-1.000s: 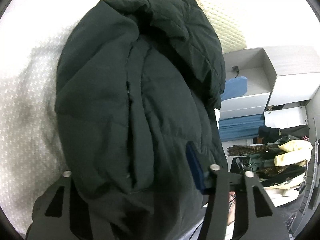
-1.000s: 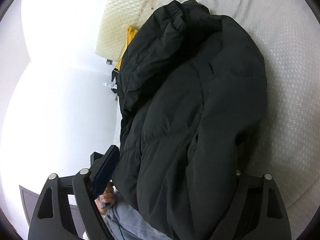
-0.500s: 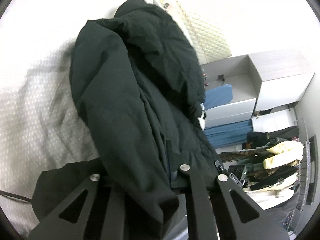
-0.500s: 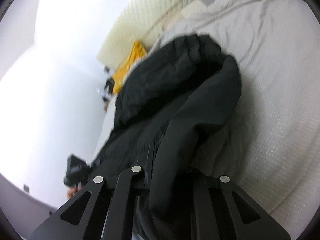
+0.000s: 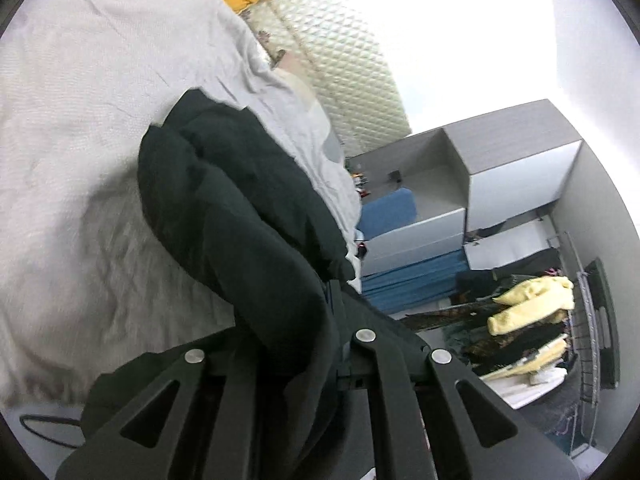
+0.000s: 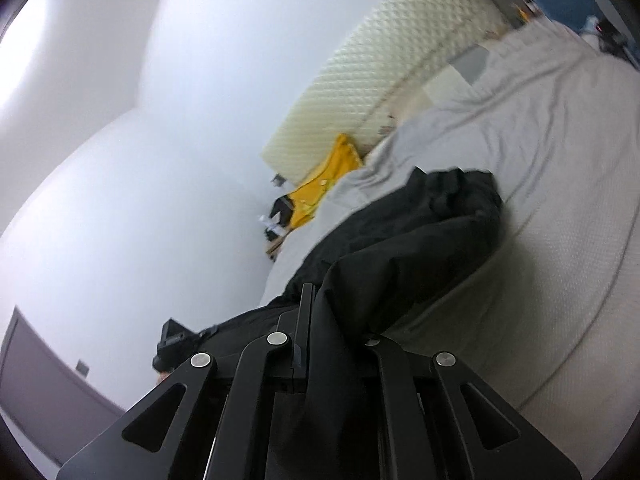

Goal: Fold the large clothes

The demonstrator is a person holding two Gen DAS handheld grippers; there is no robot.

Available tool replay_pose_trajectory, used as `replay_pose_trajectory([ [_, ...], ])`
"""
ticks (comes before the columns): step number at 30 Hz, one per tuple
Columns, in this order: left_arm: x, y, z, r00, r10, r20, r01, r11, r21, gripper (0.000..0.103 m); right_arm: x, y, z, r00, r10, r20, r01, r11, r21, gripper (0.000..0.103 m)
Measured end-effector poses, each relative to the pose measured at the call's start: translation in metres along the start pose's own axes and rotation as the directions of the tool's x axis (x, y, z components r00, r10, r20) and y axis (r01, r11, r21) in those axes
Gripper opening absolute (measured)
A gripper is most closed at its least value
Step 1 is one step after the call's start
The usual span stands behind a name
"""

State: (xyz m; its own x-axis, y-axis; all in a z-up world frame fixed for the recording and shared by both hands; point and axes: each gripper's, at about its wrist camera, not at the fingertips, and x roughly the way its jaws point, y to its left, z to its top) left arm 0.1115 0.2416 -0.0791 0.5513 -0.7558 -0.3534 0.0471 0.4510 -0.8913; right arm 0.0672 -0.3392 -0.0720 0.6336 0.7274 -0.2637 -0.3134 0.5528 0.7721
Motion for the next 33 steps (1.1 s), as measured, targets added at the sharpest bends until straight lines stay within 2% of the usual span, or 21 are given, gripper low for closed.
replay_pose_trajectory([
  [3, -0.024, -0.008, -0.017, 1.000, 0.003, -0.005, -0.003, 1.000, 0.026, 0.006, -0.023, 0.019, -0.018, 1.000, 0.007, -0.018, -0.007, 1.000, -0.028, 0.006],
  [9, -0.056, -0.015, -0.060, 0.996, 0.038, -0.077, -0.032, 0.997, 0.074, 0.005, -0.066, 0.037, -0.058, 0.997, -0.019, -0.076, 0.017, 1.000, -0.026, 0.006],
  [14, -0.063, -0.016, -0.069, 0.994, 0.063, -0.084, -0.056, 0.996, 0.073, 0.005, -0.075, 0.042, -0.073, 0.994, -0.045, -0.098, 0.043, 0.999, -0.013, 0.006],
  [21, -0.063, -0.011, -0.047, 0.996, 0.064, -0.060, -0.060, 0.997, 0.055, 0.004, -0.059, 0.034, -0.045, 0.996, -0.033, -0.083, 0.036, 0.999, 0.035, 0.006],
  [27, -0.045, -0.015, -0.002, 0.996, 0.084, -0.030, -0.083, 0.996, 0.045, 0.004, -0.037, 0.011, 0.002, 1.000, -0.013, -0.024, 0.016, 0.991, 0.133, 0.006],
  [33, -0.016, -0.011, 0.043, 0.990, 0.137, -0.034, -0.137, 0.990, -0.014, 0.005, 0.005, -0.021, 0.053, 0.998, -0.067, 0.004, 0.065, 0.970, 0.236, 0.006],
])
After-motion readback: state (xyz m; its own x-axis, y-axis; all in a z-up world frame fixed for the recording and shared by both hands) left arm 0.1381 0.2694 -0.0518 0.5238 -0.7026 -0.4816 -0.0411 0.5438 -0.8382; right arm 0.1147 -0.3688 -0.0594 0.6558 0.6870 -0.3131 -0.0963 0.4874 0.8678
